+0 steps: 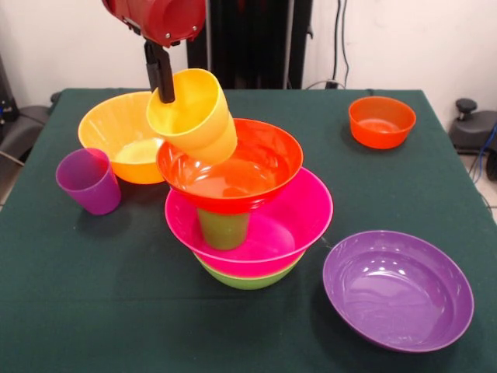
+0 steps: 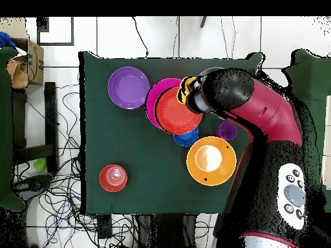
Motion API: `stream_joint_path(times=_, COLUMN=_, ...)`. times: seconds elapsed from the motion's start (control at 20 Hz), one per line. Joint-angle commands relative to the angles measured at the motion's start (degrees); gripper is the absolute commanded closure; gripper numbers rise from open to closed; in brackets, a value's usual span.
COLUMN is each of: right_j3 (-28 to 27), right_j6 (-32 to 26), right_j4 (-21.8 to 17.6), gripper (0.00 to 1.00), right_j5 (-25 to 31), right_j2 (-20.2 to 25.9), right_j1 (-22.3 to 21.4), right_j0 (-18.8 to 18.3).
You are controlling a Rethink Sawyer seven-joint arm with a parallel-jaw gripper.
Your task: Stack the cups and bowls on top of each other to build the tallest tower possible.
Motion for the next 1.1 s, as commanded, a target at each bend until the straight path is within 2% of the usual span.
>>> stream_joint_path(times=0.05, right_j3=4.4, right_j6=3.7, right_j4=-1.7, gripper=1.00, right_j5=-4.6, right_j2=3.0, right_j1=1.0, right_j0=0.9)
stream_joint_path(times=0.6, right_j3=6.3, right_j6=6.7, right_j4=-1.3, gripper=1.00, right_j5=-6.8, right_j2=1.9, right_j1=0.9, right_j0=3.2)
stream_joint_path(times=1.1, right_j3=11.9, right_j6=7.8, right_j4=-0.2, gripper=1.00, right_j5=-11.8, right_j2=1.6, right_j1=0.6, right_j0=4.8)
